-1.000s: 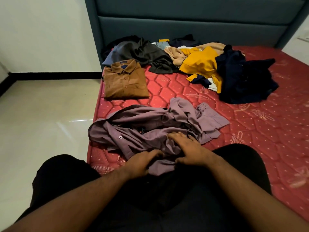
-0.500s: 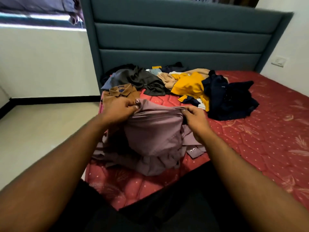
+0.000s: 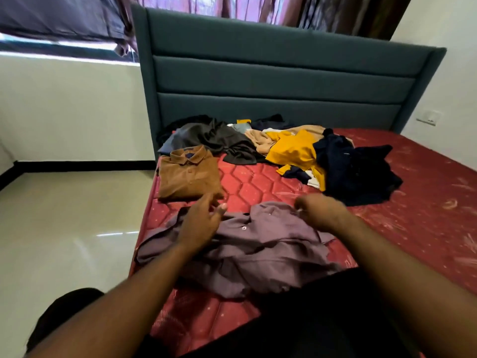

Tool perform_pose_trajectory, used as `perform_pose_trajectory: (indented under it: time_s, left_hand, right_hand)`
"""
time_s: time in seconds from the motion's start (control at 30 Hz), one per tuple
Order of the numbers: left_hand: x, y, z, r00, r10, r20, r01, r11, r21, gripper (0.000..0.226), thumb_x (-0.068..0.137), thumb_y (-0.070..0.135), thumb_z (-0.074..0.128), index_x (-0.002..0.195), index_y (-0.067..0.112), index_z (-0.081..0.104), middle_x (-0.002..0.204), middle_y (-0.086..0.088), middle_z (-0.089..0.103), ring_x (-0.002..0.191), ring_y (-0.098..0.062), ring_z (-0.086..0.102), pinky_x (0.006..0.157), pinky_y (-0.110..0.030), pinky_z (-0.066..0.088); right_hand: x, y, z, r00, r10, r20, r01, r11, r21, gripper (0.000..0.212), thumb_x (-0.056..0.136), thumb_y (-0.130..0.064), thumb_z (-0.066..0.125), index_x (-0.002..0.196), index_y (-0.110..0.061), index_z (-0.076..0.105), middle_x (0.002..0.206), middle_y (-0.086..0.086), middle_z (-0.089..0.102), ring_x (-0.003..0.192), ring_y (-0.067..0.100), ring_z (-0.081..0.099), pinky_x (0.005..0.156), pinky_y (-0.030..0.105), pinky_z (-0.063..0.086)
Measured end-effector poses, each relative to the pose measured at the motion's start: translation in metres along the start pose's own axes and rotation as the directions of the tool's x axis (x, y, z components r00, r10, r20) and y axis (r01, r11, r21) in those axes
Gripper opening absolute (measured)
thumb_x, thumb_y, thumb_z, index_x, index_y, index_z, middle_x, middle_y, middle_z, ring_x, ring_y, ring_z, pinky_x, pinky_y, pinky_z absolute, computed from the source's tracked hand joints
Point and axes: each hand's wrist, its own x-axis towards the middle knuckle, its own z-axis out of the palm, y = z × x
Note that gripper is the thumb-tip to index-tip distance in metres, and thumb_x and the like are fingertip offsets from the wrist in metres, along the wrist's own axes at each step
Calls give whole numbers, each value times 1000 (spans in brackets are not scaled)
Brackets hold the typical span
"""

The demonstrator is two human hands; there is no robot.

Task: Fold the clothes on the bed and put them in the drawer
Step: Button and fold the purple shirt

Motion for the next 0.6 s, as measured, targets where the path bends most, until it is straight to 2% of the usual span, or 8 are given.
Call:
perform_pose_trajectory:
  time_s: [0.07,0.17,0.27,0.33,0.37,0.47,0.53,0.6]
  left_hand:
    - [-17,-29,1,995,-48,-89,50,999,20,29,92,29,55,118,16,58,105,-4,66,95,-22,62,85,-40,51]
    - [-38,-70,2,980,-149,-135,174,965,196,54,89,48,52,133,16,50,132,-10,55,121,-31,51,101,-51,44]
    - [-67,-96,9,923,-338,-183,385,809,444,88,81,68,57,151,24,26,155,-14,28,140,-38,29,106,-58,31]
    - [-82,-113,13,918,-387,-83,369,760,535,94,78,70,56,153,28,19,154,-12,33,133,-39,40,99,-60,37]
    - [-83,-120,9,936,-353,8,287,775,562,89,78,63,57,152,30,21,146,-12,45,121,-39,52,92,-57,44]
    - [-56,-125,-25,963,-173,209,44,860,508,82,70,30,49,146,39,21,123,-17,63,97,-40,66,78,-47,56]
    - [-21,-112,-64,977,55,205,-159,828,538,74,67,30,47,139,33,37,114,-16,66,89,-38,69,66,-43,57]
    - [6,-92,-104,968,166,189,-247,763,598,65,70,39,45,134,28,49,105,-9,65,84,-33,68,59,-38,54]
  right_hand:
    - [-1,-34,31,983,-184,0,181,968,173,22,86,-19,55,103,-23,68,110,2,67,100,24,62,84,37,51]
    - [10,-70,69,915,-380,-137,404,876,263,24,84,-23,48,95,-22,69,102,1,67,97,25,60,82,38,48]
    - [35,-75,87,925,-351,-148,380,836,395,44,88,-31,44,129,-23,57,128,0,61,118,19,54,100,34,40]
    - [54,-67,92,935,-325,141,230,860,456,58,93,-44,50,147,-24,37,143,-7,47,129,12,46,105,26,35]
    - [59,-60,95,886,-303,351,158,909,386,68,91,-54,54,148,-22,36,142,-9,46,127,11,47,102,22,36]
    - [61,-39,92,592,-67,803,-17,995,96,114,54,-94,52,135,-15,54,136,1,57,118,22,58,104,33,43]
    - [58,-29,89,426,-76,902,-132,981,145,98,55,-89,56,116,-13,66,123,-3,64,109,19,62,101,34,46]
    - [54,-27,68,475,-151,867,-115,966,231,76,62,-83,56,104,-21,68,121,-6,64,108,14,61,100,32,45]
